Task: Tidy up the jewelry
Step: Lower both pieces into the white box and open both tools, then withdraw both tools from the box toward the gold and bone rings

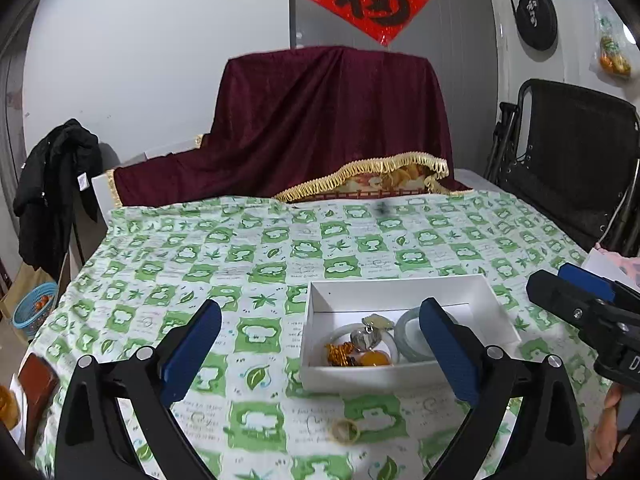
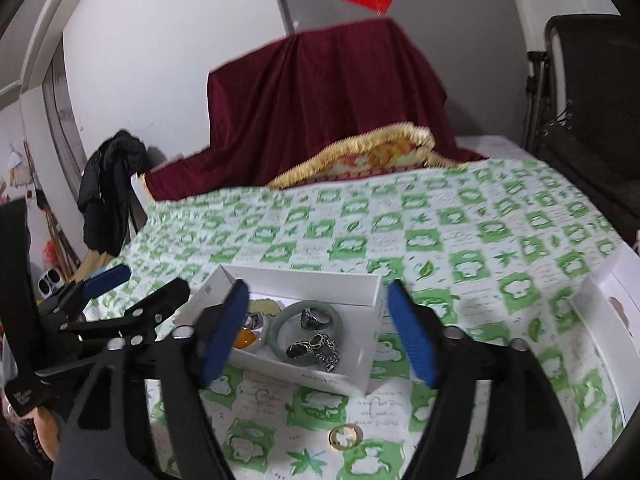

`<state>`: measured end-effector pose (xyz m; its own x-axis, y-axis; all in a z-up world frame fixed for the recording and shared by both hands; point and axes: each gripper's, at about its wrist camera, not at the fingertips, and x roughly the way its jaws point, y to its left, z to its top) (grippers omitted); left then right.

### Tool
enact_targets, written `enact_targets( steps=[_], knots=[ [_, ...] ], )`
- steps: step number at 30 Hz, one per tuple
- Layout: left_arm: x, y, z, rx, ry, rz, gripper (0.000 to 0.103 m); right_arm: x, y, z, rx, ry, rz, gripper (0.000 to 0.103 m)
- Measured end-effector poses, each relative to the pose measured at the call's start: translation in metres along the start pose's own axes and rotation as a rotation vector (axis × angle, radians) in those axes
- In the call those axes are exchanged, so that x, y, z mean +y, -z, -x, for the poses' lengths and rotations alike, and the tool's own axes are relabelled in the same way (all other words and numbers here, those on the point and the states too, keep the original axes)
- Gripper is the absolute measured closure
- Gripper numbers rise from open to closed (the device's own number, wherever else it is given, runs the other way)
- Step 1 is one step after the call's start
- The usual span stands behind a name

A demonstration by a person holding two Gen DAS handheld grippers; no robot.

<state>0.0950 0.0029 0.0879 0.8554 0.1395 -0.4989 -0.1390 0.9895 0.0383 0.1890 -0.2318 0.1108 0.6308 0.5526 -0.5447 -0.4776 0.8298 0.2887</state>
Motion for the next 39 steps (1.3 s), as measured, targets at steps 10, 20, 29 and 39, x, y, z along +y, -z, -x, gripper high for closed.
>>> enact_targets(
  steps=[10,20,29,39],
  knots=[
    [-0.014,0.02,0.037,-0.063,-0.052,-0.061,0.003,-0.003,0.017,0.037,-0.05,0.008,-0.019,0.013],
    [-0.01,0.029,0.044,-0.064,-0.081,-0.063,0.003,0.002,0.031,0.053,-0.061,0.009,0.006,0.009],
    [0.034,0.038,0.033,0.027,-0.123,0.061,0.003,-0.007,0.037,0.061,-0.065,0.04,-0.002,0.007],
    [0.058,0.045,0.019,0.118,-0.067,0.162,0.003,-0.032,0.034,0.062,-0.046,0.048,-0.078,0.006]
  ],
)
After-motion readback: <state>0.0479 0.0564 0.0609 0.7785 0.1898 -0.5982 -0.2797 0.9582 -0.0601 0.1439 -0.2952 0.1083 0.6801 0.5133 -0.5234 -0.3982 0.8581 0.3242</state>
